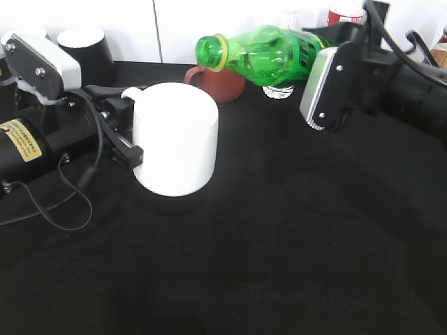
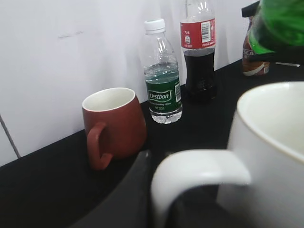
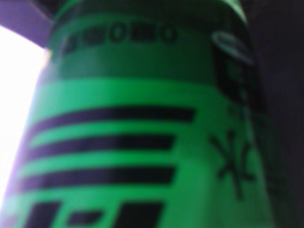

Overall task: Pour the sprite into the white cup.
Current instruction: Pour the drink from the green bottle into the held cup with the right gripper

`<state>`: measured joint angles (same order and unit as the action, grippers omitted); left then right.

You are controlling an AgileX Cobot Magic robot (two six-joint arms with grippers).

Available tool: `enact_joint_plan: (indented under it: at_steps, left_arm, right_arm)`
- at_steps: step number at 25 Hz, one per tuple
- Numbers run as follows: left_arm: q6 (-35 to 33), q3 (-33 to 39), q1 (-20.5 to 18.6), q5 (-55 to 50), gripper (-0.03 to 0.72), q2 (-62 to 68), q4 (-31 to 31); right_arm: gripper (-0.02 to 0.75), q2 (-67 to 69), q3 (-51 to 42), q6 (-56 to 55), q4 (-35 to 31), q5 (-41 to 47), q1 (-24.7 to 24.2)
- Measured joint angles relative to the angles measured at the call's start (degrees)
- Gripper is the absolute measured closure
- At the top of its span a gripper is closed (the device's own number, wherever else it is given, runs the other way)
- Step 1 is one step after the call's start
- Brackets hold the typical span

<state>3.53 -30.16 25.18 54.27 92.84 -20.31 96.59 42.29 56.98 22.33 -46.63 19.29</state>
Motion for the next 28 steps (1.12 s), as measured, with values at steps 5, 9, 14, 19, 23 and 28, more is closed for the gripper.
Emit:
enact_joint_plan:
  at_steps: [5, 9, 14, 19, 23, 28]
  left_arm:
    - [-0.05, 0.0, 0.0, 0.0, 0.646, 0.0, -2.02]
    - [0.25, 0.0, 0.0, -0.04, 0.646, 0.0, -3.79]
    - [2.42, 0.0, 0.0, -0.93, 0.646, 0.0, -5.35]
    - [2.59, 0.0, 0.0, -2.63, 0.646, 0.0, -5.9]
    - [2.59, 0.0, 0.0, -2.62, 0.646, 0.0, -5.96]
    - [2.59, 0.0, 0.0, -2.62, 0.646, 0.0, -5.96]
  right_arm:
    - [0.309, 0.05, 1.36, 2.54, 2.93, -0.05, 0.0]
    - [0.309, 0.05, 1.83, 6.89, 3.06, -0.07, 0.0]
    - [0.309, 0.05, 1.83, 10.65, 3.12, -1.18, 0.0]
    - [0.309, 0.05, 1.83, 12.89, 3.17, -2.75, 0.0]
    - [0.309, 0.05, 1.83, 13.64, 3.12, -2.75, 0.0]
    - [0.309, 0.05, 1.83, 14.74, 3.07, -2.82, 0.0]
